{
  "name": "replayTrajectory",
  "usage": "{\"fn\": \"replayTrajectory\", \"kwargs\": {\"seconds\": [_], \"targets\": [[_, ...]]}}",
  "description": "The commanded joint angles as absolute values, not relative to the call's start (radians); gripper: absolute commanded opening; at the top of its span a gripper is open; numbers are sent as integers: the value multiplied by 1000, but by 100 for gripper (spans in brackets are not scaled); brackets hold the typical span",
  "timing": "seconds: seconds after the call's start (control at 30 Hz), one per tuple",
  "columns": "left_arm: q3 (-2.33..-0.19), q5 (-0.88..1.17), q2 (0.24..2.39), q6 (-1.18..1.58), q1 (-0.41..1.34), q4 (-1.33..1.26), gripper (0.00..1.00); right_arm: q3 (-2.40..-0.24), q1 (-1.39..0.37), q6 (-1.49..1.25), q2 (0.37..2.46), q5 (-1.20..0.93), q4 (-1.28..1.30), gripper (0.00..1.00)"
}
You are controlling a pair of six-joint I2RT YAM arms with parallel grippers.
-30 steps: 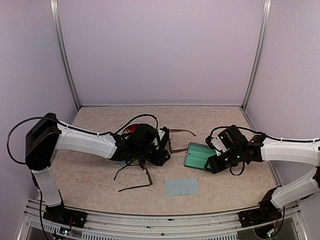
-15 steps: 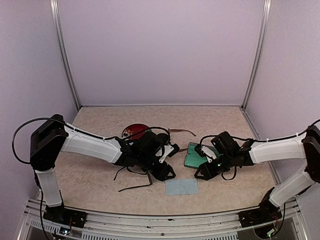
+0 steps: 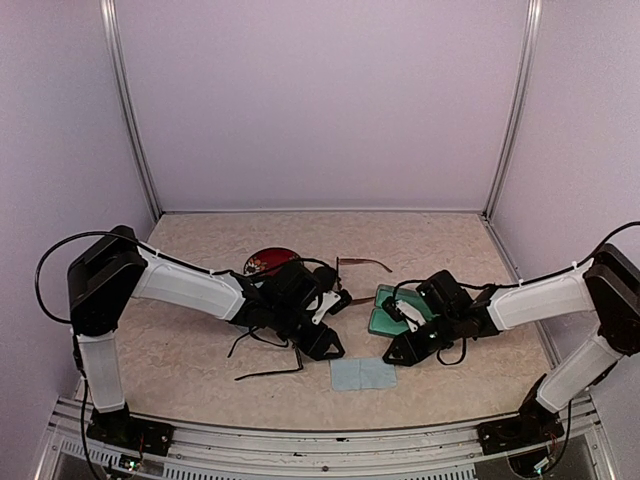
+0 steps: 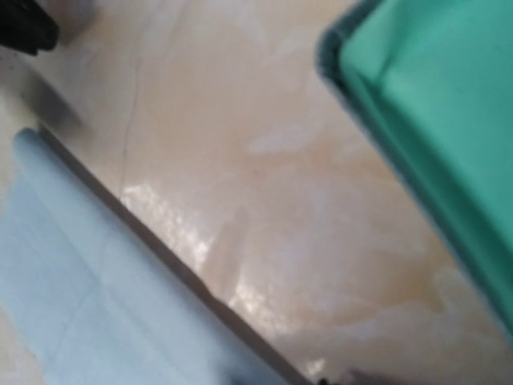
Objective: Organize the sunglasses
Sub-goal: Pick up the folded cleaning cloth from the center of the board.
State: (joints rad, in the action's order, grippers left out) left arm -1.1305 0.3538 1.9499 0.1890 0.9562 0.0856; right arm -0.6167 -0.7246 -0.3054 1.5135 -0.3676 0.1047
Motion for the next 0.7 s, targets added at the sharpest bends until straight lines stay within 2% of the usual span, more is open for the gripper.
{"fn": "replayTrajectory", "kwargs": {"seconds": [0.0,0.2,0.43,0.67], "targets": [[-1129,381,1985,186,957,100,47,-601,-733,-296,1549,-388,66,33],[-1157,354,2000,179,971,133,43,-600,-733,-295,1555,-395,60,30],[-1252,242,2014,161,996,238,44,-603,-732,-294,1541,-388,71,29],[-1288,220,2013,145,1015,266,44,-592,-732,-294,1537,-380,73,29]]}}
